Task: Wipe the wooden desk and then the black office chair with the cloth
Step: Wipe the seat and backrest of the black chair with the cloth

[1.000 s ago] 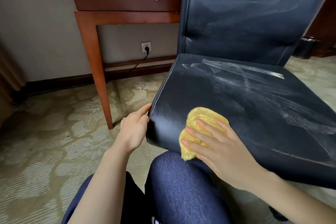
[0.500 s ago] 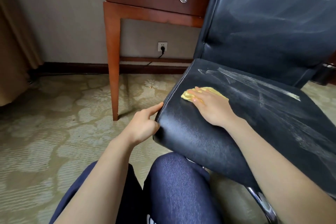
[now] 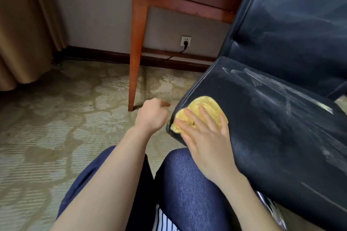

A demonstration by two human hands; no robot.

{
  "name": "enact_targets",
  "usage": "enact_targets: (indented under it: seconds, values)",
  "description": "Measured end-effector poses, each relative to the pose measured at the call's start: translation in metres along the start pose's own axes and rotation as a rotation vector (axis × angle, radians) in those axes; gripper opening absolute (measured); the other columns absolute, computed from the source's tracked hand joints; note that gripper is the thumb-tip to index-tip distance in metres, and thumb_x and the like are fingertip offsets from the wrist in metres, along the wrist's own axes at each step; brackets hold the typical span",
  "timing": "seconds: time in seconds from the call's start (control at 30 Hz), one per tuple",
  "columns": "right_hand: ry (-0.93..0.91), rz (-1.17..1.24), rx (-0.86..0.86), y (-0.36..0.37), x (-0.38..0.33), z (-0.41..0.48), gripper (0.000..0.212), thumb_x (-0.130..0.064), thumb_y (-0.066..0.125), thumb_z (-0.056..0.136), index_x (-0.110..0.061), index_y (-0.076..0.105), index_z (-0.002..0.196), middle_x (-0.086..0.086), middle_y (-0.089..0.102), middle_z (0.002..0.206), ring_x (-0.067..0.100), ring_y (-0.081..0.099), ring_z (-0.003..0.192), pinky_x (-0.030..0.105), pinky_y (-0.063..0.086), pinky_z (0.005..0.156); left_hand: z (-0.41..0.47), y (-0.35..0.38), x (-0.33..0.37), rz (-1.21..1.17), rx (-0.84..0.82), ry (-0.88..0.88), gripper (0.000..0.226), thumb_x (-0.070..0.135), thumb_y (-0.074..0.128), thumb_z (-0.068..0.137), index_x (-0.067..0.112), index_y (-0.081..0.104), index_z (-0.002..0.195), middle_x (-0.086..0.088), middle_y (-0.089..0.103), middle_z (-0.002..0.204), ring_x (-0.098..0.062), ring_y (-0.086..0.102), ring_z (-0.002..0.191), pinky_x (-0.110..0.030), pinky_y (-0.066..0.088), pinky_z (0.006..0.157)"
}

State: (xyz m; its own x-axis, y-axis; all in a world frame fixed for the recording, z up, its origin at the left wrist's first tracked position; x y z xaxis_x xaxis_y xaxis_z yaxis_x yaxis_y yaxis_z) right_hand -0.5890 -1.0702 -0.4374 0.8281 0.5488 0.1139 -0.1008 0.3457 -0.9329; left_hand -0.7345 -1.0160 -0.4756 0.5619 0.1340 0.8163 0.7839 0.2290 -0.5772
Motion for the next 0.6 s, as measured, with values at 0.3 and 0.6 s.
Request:
enact_targets:
  seconds: [0.3, 0.6]
  values:
    - [0.225, -0.146, -0.001, -0.007, 0.065, -0.098, 0.057, -0.039, 0.008, 0.102, -0.031, 0.06, 0.125, -0.002, 0.053, 0.137, 0.026, 0.044, 0.129, 0.042, 0.024, 0.106, 0.008, 0.008, 0.004, -0.024, 0.008, 0.14, 0.056, -0.008, 0.036, 0.077, 0.009, 0.059, 0.126, -0.008, 0.058, 0.131, -0.019, 0.045, 0.129, -0.014, 0.026, 0.098]
    - [0.463, -0.111, -0.097, -0.029, 0.143, -0.07, 0.049, -0.036, 0.007, 0.099, -0.042, 0.042, 0.133, -0.025, 0.04, 0.138, 0.004, 0.034, 0.129, 0.029, 0.029, 0.107, 0.006, 0.017, 0.014, -0.048, -0.019, 0.196, 0.06, -0.01, 0.035, 0.073, 0.014, 0.063, 0.121, -0.002, 0.065, 0.119, -0.014, 0.053, 0.119, -0.02, 0.034, 0.101]
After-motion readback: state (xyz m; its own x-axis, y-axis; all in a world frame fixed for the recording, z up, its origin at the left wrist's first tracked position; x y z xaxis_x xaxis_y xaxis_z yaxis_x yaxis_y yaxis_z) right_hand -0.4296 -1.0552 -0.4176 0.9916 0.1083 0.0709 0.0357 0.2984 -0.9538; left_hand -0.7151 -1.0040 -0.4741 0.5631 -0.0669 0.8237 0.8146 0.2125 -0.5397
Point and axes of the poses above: each hand's wrist, its own z-axis towards the middle knuckle, its own y-axis out of the palm, x = y × z, the point moved 10 cm from there along z, towards the middle knuckle
